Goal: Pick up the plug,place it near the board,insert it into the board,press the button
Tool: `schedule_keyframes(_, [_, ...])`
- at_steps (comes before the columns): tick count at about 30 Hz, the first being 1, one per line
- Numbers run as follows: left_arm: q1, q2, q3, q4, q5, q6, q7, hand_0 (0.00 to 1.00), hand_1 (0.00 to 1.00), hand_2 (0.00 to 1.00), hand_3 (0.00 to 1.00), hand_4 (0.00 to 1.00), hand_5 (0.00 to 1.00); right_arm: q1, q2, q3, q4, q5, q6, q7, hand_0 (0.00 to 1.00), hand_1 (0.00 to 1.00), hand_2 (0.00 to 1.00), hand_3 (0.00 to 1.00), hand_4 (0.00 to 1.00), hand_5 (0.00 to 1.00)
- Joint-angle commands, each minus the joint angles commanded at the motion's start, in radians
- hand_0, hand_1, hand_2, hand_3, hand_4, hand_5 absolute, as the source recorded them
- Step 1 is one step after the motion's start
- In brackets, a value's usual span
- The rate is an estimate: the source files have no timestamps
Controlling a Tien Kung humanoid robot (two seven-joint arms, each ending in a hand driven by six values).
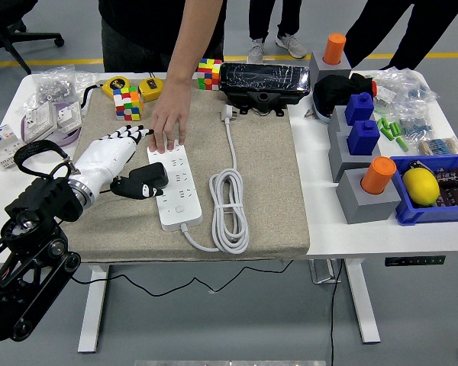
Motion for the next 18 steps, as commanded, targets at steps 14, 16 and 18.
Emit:
schedule_keyframes(14, [-0.052, -0.021, 0.008, 0.15, 0.0, 0.041, -0.04, 0.822, 0.894, 0.884, 0.923, 0.998, 0.367, 0.004, -0.001, 0.003, 0.0, -0.002, -0.001, -0.001, 0.787, 0.694, 0.712, 0.759, 0.998, 0.998])
schedule_keyframes(16, [-0.056, -0.021, 0.008, 0.162, 0.0, 0.043, -0.044, 0.805, 0.877, 0.859, 0.904, 0.998, 0.361, 0.005, -0.001, 0.001, 0.0, 0.001, 0.0, -0.001, 0.787, 0.694, 0.712, 0.758, 0.998, 0.998])
schedule_keyframes(18, [-0.062, -0.023, 0.006, 0.176, 0.0, 0.043, -0.047, 0.805, 0.877, 0.859, 0.904, 0.998, 0.361, 0.005, -0.002, 0.003, 0.0, -0.001, 0.0, -0.002, 0.787, 0.694, 0.712, 0.758, 0.998, 0.998])
